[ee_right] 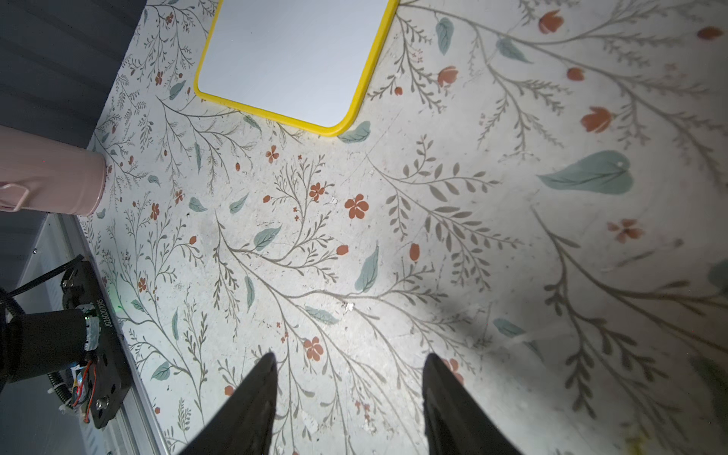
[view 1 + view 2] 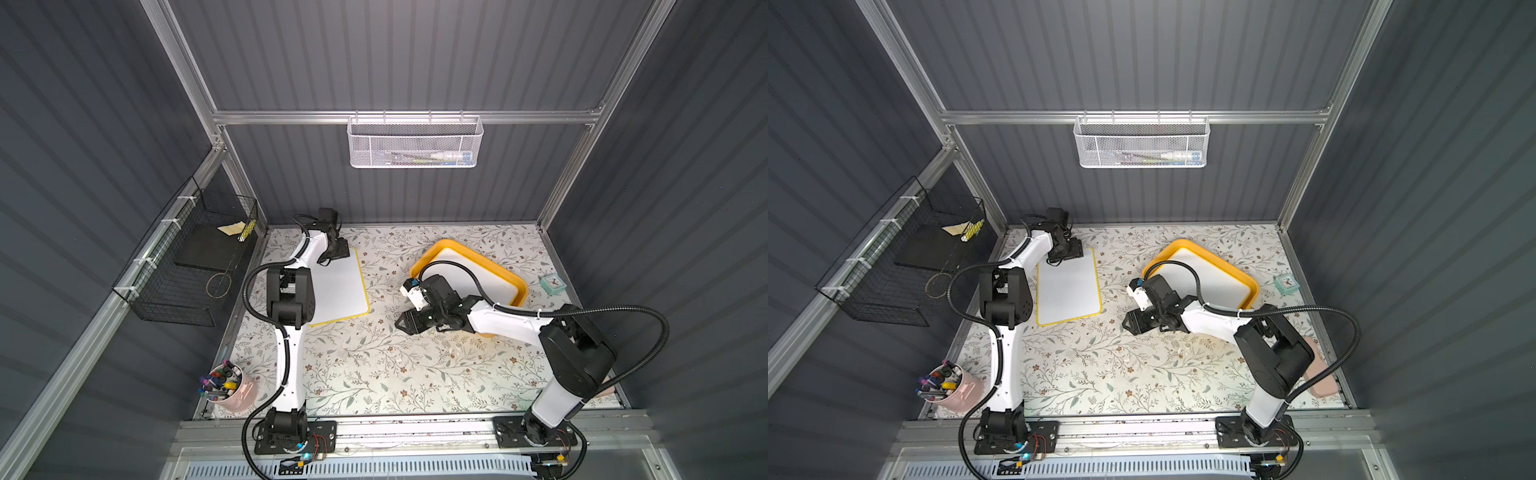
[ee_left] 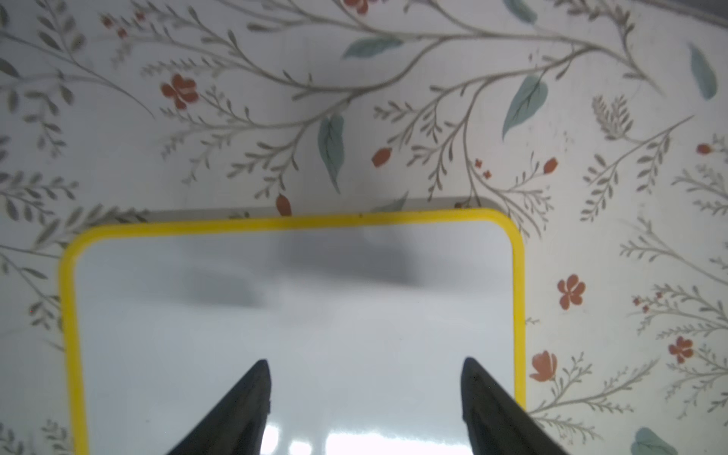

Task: Put the whiteboard into the storage box
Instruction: Move the whiteboard to the center of the board.

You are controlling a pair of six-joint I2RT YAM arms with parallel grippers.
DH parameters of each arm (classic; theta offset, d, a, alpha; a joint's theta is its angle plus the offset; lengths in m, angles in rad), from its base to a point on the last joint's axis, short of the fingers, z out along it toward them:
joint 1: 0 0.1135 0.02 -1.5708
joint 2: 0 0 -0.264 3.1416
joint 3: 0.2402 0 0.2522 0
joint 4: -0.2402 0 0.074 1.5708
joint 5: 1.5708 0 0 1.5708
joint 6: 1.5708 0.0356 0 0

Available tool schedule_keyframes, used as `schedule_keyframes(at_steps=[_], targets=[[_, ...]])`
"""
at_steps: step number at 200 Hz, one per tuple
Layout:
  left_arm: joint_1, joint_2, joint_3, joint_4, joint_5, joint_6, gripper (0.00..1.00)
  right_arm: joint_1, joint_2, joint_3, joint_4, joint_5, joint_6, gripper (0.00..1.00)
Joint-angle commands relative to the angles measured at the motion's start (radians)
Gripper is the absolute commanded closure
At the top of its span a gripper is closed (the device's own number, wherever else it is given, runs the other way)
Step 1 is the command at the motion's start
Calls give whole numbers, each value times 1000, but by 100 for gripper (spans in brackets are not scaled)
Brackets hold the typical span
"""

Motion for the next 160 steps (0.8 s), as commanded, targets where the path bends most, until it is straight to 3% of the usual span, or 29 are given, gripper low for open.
schedule_keyframes(at_steps=[1, 91, 93, 96, 99, 160], targets=[[32, 69, 99, -40, 1, 51, 23, 0, -32, -11, 8, -11, 5, 41], [122, 177, 151, 53, 96, 12, 23, 0, -49, -13, 3, -11, 5, 40], [122, 178, 150, 53, 97, 12, 19, 0, -50, -13, 3, -11, 5, 40], [123, 179, 148, 55, 98, 13, 4, 1, -52, -15, 4, -11, 5, 40], [124, 178, 144, 56, 98, 13, 1, 0, -53, -15, 3, -11, 5, 40], [127, 197, 138, 53, 161, 40, 0, 0, -66, -20, 2, -10, 5, 40]])
